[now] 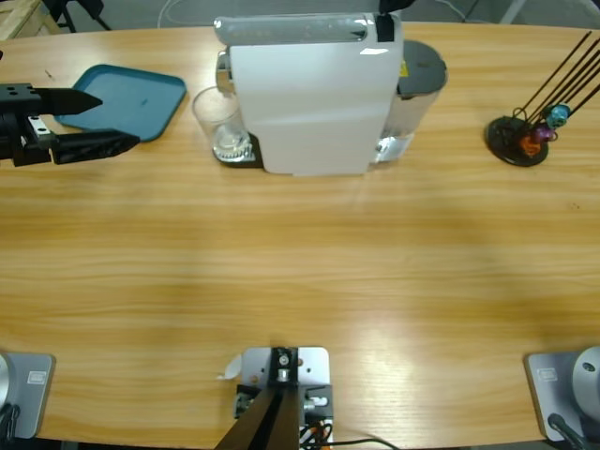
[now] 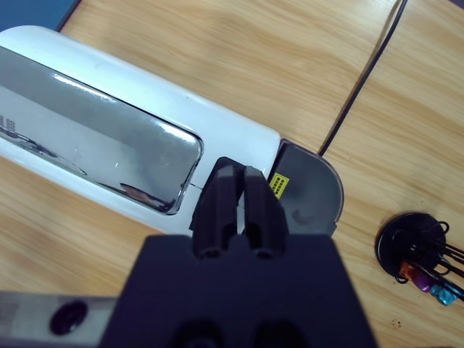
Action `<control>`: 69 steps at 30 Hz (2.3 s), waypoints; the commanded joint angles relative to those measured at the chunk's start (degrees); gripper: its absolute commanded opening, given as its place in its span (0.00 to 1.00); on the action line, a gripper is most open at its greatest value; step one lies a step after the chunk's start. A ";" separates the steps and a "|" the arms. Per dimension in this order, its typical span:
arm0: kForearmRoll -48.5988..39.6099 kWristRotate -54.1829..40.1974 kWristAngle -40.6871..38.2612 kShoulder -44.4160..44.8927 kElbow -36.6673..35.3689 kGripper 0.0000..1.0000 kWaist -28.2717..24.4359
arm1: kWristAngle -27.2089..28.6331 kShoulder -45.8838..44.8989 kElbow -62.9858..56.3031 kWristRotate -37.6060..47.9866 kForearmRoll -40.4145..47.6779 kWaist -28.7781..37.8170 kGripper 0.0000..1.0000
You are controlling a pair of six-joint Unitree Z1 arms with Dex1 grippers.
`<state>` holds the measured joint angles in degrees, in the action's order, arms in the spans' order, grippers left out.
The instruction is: Pour coffee
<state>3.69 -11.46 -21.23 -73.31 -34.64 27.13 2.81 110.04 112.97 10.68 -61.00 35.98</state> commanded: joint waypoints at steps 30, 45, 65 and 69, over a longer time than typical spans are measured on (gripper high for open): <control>1.32 -0.06 -1.45 0.55 2.40 1.00 0.77 | -0.79 -6.13 -1.28 3.48 -4.34 1.85 1.00; 1.32 -0.06 -1.46 0.36 2.65 1.00 0.82 | -1.06 -6.85 -1.53 3.64 -4.30 1.88 1.00; 1.32 -0.06 -1.71 1.42 3.21 1.00 1.47 | -0.63 -7.94 -0.14 3.80 -6.59 2.51 1.00; 1.32 -0.15 -1.71 2.26 3.44 1.00 1.52 | 1.23 -8.79 -0.91 3.80 -6.57 2.51 1.00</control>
<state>4.35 -11.46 -21.68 -72.69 -33.63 28.07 2.59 102.30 112.94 14.21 -66.76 37.86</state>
